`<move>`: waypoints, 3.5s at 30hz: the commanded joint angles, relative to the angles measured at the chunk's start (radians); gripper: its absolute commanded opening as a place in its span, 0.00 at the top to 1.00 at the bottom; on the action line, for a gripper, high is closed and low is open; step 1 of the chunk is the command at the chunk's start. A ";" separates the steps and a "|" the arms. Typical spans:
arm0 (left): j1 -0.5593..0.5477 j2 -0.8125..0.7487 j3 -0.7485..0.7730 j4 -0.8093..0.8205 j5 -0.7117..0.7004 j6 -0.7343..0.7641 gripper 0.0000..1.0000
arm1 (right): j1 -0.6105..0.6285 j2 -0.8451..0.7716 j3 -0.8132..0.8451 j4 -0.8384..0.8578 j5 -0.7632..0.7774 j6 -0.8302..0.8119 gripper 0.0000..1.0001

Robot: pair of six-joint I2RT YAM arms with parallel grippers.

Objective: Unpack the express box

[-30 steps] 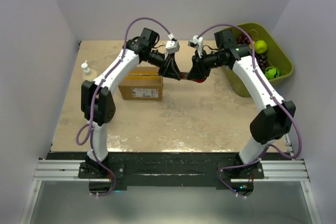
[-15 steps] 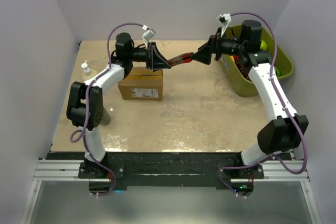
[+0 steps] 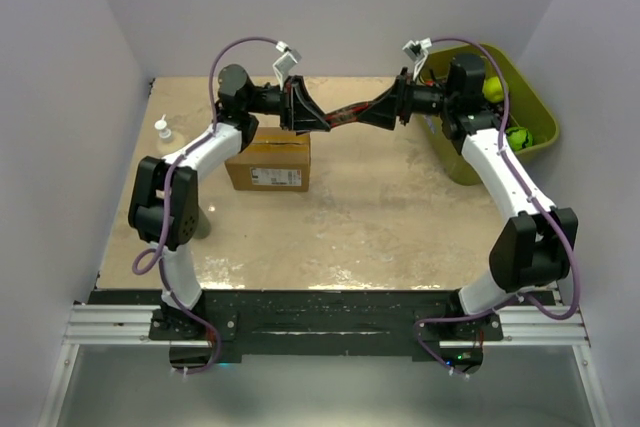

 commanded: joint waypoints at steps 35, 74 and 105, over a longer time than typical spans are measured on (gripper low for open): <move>-0.017 0.042 0.086 0.092 -0.022 -0.061 1.00 | 0.102 0.030 0.031 0.081 -0.053 0.025 0.89; -0.123 -0.294 -0.125 -1.268 -1.055 1.974 0.02 | -0.037 0.158 -0.098 0.227 0.224 0.326 1.00; 0.066 0.111 0.525 -1.476 -0.564 1.068 0.00 | -0.050 0.350 -0.124 0.554 0.197 0.657 1.00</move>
